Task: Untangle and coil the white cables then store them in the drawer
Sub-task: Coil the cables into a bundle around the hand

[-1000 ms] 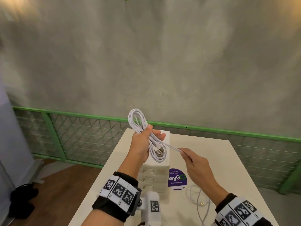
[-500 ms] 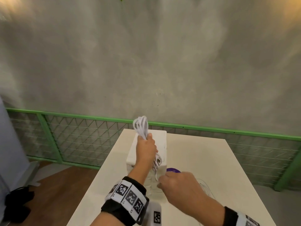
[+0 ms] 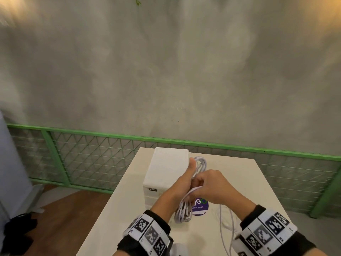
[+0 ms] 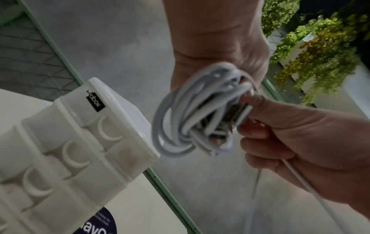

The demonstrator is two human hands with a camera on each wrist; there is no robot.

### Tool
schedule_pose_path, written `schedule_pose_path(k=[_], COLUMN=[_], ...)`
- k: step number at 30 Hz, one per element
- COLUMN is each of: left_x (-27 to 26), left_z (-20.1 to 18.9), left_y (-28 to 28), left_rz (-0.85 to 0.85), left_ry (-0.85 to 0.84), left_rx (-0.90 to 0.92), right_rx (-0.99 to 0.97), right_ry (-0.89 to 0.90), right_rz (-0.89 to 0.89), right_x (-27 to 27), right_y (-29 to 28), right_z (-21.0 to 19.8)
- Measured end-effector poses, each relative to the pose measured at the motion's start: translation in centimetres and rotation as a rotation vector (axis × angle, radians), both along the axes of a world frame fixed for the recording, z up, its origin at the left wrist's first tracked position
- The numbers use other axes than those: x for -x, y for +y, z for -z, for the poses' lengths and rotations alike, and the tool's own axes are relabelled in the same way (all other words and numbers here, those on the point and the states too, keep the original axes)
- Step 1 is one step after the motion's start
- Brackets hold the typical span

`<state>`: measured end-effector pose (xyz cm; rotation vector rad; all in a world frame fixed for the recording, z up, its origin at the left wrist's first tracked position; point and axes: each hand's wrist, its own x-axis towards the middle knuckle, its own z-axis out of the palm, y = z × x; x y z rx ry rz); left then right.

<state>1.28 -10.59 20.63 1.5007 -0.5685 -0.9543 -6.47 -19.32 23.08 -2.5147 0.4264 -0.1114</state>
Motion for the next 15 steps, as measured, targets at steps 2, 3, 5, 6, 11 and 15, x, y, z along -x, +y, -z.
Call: schedule_pose_path(k=[2, 3, 5, 6, 11, 15], left_x=[0.1, 0.1, -0.1, -0.2, -0.5, -0.7], left_z=[0.6, 1.0, 2.0, 2.4, 3.0, 3.6], left_y=[0.2, 0.3, 0.4, 0.5, 0.3, 1.4], left_rz=[0.104, 0.156, 0.238, 0.276, 0.227, 0.212], left_ry=[-0.003, 0.001, -0.050, -0.122, -0.649, -0.840], left_rx=[0.010, 0.013, -0.003, -0.059, -0.494, -0.654], right_rx=[-0.022, -0.032, -0.034, -0.054, -0.136, -0.080], right_ry=[0.049, 0.075, 0.127, 0.156, 0.344, 0.254], right_rz=[0.009, 0.028, 0.067, 0.086, 0.051, 0.067], right_x=[-0.2, -0.5, -0.8, -0.9, -0.1, 0.9], right_y=[-0.5, -0.9, -1.7, -2.0, -3.5, -6.1], right_z=[0.2, 0.3, 0.4, 0.4, -0.7, -3.8])
